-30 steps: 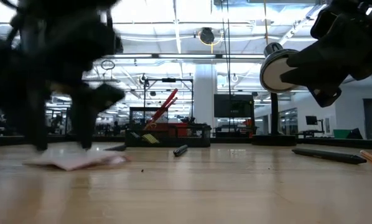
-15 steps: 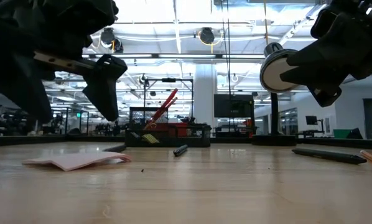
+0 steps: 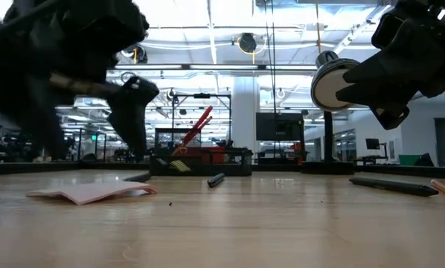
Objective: Pick and place office supplies into organizer
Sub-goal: Put the pink sticky notes into the black desk organizer
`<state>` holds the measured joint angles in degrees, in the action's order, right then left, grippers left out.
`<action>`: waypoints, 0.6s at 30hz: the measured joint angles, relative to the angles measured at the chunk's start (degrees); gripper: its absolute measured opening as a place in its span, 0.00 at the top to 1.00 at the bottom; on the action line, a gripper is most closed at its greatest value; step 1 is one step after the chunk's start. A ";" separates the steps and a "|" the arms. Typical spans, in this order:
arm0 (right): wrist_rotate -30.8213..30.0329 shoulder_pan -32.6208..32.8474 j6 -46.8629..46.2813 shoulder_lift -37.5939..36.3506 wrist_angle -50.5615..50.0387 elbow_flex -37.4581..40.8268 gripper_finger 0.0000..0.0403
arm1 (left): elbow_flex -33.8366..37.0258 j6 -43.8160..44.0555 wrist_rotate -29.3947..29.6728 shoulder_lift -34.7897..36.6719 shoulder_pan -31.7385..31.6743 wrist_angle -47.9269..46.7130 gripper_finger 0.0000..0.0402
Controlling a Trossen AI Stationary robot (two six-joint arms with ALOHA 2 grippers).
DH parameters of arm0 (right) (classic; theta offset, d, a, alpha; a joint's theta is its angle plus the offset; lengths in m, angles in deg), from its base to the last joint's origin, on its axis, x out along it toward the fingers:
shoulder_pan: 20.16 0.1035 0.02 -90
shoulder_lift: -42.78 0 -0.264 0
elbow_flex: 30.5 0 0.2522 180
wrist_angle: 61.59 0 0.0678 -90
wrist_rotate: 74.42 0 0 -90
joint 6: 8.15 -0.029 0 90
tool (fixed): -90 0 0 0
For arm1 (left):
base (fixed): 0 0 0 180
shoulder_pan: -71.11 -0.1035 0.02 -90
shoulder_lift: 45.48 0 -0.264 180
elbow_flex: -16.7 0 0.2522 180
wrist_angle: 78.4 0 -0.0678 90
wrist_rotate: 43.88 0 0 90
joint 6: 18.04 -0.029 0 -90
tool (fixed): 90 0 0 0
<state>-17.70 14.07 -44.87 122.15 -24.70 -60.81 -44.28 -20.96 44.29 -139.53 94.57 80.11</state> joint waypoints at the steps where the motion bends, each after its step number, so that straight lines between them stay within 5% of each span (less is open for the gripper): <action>1: 0.00 0.00 0.01 0.00 0.00 0.00 0.69 | 0.29 -0.18 1.13 -0.71 0.35 0.22 0.02; 18: -1.06 -0.02 -0.29 7.72 7.63 -0.04 0.69 | 0.31 2.02 -0.71 -6.12 -1.16 1.22 0.02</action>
<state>-18.76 14.05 -45.15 129.87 -17.06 -60.86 -43.97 -18.94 43.58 -145.65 93.41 81.33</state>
